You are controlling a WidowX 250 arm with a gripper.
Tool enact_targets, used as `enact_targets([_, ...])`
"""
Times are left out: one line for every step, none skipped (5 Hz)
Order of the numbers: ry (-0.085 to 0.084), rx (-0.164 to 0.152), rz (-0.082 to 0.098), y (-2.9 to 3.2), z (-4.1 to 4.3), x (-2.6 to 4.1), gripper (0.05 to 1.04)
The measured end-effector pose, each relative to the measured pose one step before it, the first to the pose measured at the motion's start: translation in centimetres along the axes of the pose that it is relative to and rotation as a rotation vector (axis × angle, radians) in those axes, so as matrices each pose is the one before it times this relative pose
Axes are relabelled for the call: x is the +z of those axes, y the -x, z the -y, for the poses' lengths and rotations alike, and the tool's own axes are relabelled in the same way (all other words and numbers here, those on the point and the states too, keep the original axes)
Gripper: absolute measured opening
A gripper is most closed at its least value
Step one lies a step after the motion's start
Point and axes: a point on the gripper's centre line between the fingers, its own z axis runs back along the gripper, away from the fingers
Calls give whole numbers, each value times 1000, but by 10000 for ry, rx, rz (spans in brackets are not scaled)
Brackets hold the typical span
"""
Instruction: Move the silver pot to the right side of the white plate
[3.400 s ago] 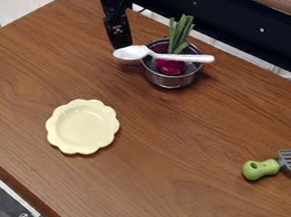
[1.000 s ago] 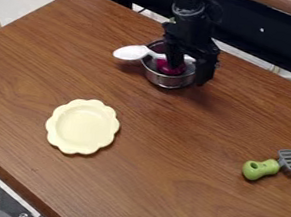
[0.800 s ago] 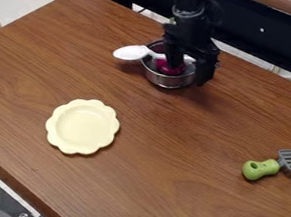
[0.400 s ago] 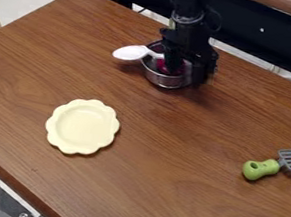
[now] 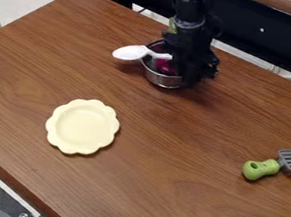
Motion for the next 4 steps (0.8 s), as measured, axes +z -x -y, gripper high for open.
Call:
enact_targets([14,-373,-296,359,378,4,75])
enact_targets([-489,-718,-323,185,306,-25,66])
enact_targets([-80,-716,-401,276,85,14,66])
enact_targets([16,-474,-386,238,340,112,65])
